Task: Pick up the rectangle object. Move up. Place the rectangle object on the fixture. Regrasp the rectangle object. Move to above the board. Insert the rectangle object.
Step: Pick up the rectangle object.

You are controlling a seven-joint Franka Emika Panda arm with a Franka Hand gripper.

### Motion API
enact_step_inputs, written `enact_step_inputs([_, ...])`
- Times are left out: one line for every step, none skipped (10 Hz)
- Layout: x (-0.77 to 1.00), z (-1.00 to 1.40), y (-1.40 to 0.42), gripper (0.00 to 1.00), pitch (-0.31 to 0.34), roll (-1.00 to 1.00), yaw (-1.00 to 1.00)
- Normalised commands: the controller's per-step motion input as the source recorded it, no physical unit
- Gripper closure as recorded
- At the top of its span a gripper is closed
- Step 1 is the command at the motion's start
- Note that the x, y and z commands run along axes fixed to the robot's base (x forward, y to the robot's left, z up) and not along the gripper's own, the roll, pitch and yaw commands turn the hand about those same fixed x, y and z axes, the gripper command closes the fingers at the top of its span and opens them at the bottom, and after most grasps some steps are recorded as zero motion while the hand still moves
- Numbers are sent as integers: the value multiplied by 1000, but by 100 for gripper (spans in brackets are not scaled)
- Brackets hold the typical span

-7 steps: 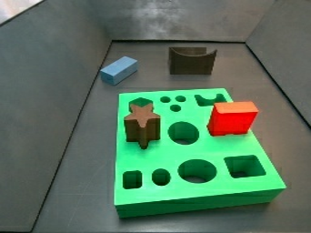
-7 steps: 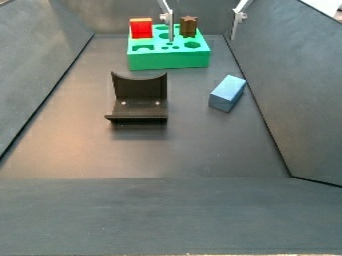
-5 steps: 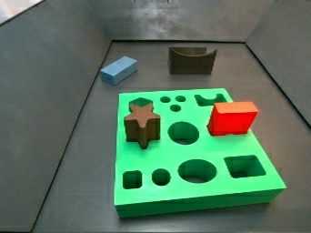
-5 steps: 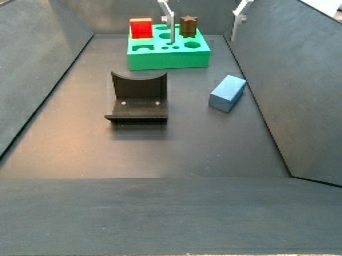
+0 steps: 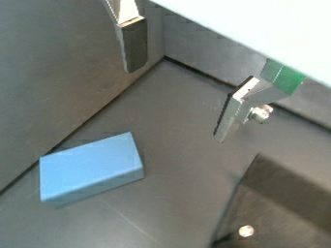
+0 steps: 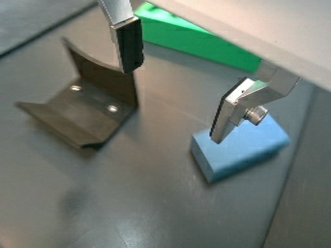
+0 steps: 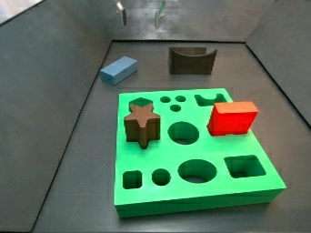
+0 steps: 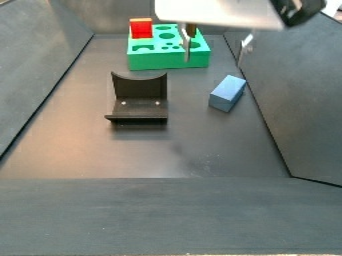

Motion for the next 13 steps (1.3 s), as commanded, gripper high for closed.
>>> enact_step_inputs([-223,-609,-57,0,-166,-84,-766])
enact_step_inputs([-186,-651,-66,0,-179,-97,-720])
enact_step_inputs([-234,-700,-80,0,-184,-93,-646])
enact_step_inputs([0,-571,-146,0,-71,-50,-80])
enact_step_inputs([-77,-631,-277,0,-144,-29,-263])
enact_step_inputs([-114,-611,-271,0,-161,-49,-277])
enact_step_inputs([-114,-623,-243,0,-190,-94,-297])
enact_step_inputs([-211,-697,-200,0,-204,-91,-363])
enact_step_inputs([-294,-714,-106,0,-153,-53,-391])
enact_step_inputs([-329,-686,0,0,-4,0,-334])
enact_step_inputs([-223,-706,0,0,0,4,-240])
enact_step_inputs([-254,-640,0,0,-16,0,-220])
enact_step_inputs([0,0,0,0,-6,0,0])
